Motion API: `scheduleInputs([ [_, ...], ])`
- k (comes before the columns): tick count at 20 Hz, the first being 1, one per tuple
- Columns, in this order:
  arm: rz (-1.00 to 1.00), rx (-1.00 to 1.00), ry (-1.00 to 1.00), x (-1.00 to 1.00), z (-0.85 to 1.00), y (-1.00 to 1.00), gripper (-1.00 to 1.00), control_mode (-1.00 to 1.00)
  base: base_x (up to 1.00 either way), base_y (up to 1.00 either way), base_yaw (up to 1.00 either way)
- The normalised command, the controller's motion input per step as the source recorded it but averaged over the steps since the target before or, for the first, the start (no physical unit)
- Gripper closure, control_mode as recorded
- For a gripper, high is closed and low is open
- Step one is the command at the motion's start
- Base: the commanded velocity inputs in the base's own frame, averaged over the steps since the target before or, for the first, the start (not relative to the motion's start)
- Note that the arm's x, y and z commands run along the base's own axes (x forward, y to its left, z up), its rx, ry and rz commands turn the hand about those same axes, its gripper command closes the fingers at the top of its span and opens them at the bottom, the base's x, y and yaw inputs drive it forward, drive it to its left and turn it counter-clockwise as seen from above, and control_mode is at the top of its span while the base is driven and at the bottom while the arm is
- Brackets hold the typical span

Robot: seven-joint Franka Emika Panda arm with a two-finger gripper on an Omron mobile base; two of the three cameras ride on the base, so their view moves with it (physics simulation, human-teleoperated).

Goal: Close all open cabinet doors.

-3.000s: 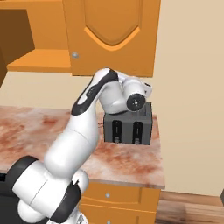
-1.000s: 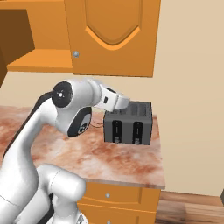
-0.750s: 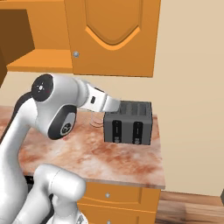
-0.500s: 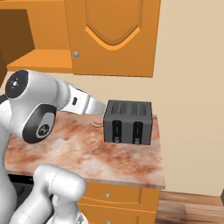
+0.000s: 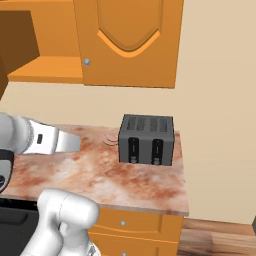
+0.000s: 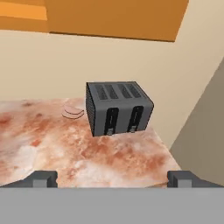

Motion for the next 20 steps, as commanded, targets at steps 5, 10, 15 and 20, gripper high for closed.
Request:
scheduleInputs([
  [5, 0.26, -0.14, 0.03, -0.22, -0.3, 0.81, -1.0, -1.0, 0.0, 0.0, 0.0],
  [10, 0.27, -0.11, 0.09, 0.0, -0.08, 0.89, -1.0, -1.0, 0.0, 0.0, 0.0],
  [15, 0.26, -0.13, 0.12, 0.0, -0.06, 1.0, -1.0, -1.0, 0.0, 0.0, 0.0],
  [20, 0.19, -0.19, 0.01, -0.22, -0.01, 0.99, -1.0, -1.0, 0.0, 0.0, 0.0],
])
